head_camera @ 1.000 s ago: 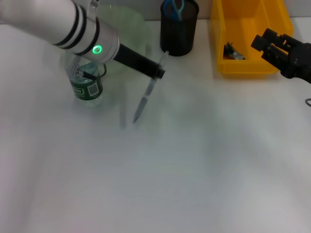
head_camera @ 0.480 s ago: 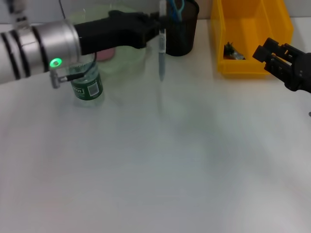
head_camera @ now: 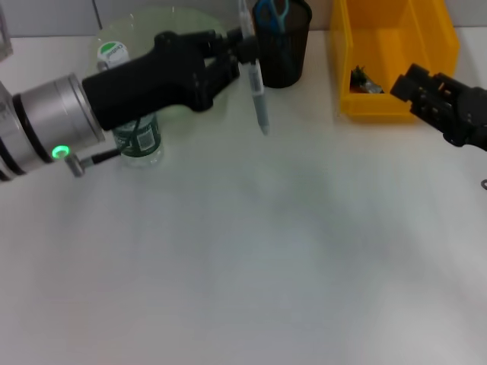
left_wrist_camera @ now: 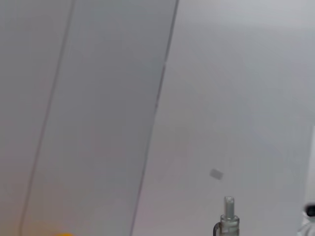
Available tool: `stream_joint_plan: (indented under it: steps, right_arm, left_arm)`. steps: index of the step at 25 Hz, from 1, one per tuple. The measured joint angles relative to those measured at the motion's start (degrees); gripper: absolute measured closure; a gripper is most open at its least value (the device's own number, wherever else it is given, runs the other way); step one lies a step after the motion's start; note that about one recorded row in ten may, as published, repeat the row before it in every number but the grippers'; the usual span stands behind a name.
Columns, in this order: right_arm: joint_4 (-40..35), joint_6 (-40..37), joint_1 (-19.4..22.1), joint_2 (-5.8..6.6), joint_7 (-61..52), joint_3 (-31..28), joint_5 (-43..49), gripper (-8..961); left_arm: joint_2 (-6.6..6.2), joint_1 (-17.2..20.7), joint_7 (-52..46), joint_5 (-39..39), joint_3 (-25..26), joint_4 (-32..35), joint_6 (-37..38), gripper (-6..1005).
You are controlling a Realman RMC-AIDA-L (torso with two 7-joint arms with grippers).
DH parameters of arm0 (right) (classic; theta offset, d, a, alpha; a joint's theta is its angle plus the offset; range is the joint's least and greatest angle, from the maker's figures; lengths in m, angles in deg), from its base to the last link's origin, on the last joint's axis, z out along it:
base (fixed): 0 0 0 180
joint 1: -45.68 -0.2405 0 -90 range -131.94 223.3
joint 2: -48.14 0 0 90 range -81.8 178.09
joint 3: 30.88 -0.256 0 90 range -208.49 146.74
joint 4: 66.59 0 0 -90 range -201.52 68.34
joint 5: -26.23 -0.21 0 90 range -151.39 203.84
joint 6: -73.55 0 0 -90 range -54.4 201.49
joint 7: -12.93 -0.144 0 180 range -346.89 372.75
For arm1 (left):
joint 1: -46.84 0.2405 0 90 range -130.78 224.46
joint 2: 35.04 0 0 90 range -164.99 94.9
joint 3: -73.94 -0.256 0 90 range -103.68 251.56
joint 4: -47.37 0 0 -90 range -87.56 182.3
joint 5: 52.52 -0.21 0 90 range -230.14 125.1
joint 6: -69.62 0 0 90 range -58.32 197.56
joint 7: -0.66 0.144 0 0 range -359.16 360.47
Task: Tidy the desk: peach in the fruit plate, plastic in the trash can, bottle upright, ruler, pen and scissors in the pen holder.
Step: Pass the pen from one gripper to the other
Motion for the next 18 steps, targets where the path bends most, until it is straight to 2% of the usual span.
stream_joint_plan:
  steps: [8,13,18]
  right_arm:
    - [-4.08,-7.57,0.83,-0.15,0.17,0.00,8.49,485]
    - [-5.56,-10.10,2.27,-0.76,1.53,-0.02,9.55,477]
    - [-7.35,-11.91,0.87,-0.84,1.84,0.00,14.19,470]
  left_arm:
    - [0.00,0.47,6.02,0.47,0.01,-6.93,4.03,836]
    - [0.18,0.35,8.27,0.60,-0.02,-8.57,6.60,833]
    - [0.28,-0.33,10.14,0.61,-1.54,-8.72,9.10,830]
